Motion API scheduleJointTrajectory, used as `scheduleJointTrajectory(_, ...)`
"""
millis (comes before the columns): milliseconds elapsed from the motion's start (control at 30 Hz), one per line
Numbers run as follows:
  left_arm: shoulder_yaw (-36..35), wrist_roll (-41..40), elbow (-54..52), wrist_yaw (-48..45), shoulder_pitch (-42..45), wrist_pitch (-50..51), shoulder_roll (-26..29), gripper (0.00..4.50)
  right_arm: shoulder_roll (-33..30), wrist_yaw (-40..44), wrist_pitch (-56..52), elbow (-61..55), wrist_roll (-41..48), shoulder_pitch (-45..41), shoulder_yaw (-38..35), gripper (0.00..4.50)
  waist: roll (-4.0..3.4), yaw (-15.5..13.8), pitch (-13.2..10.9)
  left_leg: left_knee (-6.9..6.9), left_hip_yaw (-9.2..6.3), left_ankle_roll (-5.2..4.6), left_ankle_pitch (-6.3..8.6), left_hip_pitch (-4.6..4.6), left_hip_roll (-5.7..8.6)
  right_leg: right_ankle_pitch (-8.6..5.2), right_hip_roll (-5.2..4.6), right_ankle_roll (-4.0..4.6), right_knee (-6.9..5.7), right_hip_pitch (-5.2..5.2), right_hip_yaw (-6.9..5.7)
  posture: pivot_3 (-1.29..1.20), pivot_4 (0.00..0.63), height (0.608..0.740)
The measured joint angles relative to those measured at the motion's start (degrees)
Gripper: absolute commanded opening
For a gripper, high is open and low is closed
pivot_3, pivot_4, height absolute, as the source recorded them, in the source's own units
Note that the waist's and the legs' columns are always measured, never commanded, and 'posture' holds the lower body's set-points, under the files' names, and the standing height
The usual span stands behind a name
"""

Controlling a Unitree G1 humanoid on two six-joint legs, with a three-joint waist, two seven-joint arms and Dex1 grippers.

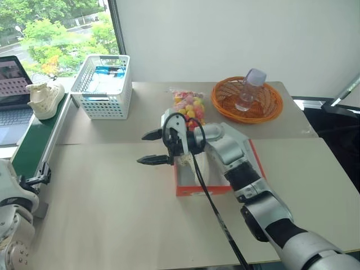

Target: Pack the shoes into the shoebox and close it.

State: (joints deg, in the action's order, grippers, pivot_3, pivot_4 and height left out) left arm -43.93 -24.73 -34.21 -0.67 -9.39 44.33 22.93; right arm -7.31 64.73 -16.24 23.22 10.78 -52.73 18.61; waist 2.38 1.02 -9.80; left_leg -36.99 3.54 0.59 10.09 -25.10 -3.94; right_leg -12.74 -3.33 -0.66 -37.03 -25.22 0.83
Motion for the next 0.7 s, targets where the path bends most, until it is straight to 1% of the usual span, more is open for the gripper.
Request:
scheduleJointTrajectory(167, -0.2, 0.6, 4.0, -2.4, -0.7, -4.7, 0.1, 4.43, 0.0, -0.7, 0.1, -0.1, -0.6, 0.0, 0.2, 4.5, 0.0, 0.1, 0.0, 0.0, 0.02, 0.0, 0.0, 0.01, 0.0, -0.01, -0.01, 0.01, 0.0, -0.01, 0.0, 0.0, 0.15, 0.74)
scheduleJointTrajectory(267, -0.3, 1.7, 7.5, -3.3, -1.1, -6.7, 1.1, 4.43, -0.3, -0.4, 0.1, -0.9, -0.7, 0.3, 0.8, 4.5, 0.0, 0.1, 0.0, 0.01, 0.02, 0.0, 0.0, 0.01, -0.01, -0.01, -0.01, 0.02, 0.0, -0.02, -0.01, 0.0, 0.15, 0.74)
scheduleJointTrajectory(433, -2.4, 2.3, 13.5, -5.1, -0.4, -8.8, 5.0, 4.43, -1.1, 0.7, 0.0, -3.0, -1.0, 1.7, 1.6, 4.5, 0.0, 0.1, 0.0, 0.01, 0.02, 0.01, 0.0, 0.01, -0.01, -0.02, -0.04, 0.03, -0.01, -0.03, -0.04, 0.0, 0.15, 0.74)
scheduleJointTrajectory(567, -3.9, 1.9, 22.7, -10.9, 0.5, -9.4, 11.9, 4.43, -1.8, 0.4, -0.6, -5.0, -1.0, 1.8, 1.6, 4.5, 0.0, 0.1, 0.0, 0.03, 0.04, 0.01, 0.01, 0.01, -0.03, -0.05, -0.05, 0.08, -0.03, -0.08, -0.09, 0.0, 0.15, 0.74)
scheduleJointTrajectory(700, -3.9, 1.7, 26.9, -13.5, 2.0, -9.5, 13.1, 4.43, -2.7, 0.4, -1.9, -7.6, -0.9, 2.0, 1.6, 4.5, 0.01, 0.0, 0.0, 0.06, 0.05, 0.03, 0.02, 0.01, -0.04, -0.05, -0.09, 0.08, 0.0, -0.08, -0.1, 0.0, 0.15, 0.74)
